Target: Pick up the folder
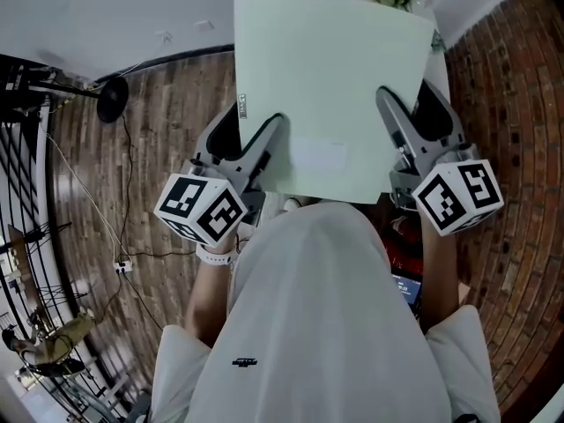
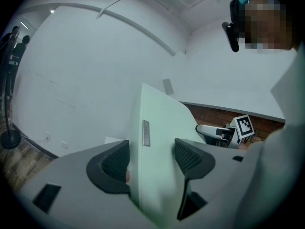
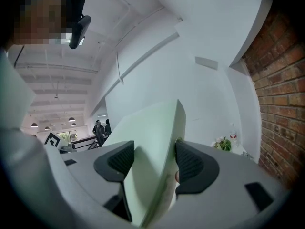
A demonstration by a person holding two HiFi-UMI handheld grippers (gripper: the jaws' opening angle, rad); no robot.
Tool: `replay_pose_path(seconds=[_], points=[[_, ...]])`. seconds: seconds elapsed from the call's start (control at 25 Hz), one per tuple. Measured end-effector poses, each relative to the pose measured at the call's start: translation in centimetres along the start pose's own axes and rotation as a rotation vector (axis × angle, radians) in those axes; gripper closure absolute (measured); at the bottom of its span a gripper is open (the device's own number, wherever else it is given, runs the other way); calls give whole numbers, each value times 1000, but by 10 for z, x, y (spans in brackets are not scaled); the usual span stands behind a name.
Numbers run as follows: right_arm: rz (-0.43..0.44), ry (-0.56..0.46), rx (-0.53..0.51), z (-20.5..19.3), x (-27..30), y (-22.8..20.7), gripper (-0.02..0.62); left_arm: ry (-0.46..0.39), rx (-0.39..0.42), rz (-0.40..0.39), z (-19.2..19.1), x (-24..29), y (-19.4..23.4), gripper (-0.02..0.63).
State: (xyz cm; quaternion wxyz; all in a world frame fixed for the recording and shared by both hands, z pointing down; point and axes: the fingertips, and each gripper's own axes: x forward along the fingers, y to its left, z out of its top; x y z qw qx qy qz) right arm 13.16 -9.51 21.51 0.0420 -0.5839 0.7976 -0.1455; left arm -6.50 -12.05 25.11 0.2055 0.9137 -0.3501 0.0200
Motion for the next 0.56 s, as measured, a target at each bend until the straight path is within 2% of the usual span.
replay_pose_path(seconds=[0.56], points=[[-23,10,14,-10,-14,-5,325,18,-19,-15,-15,0,-8,301]])
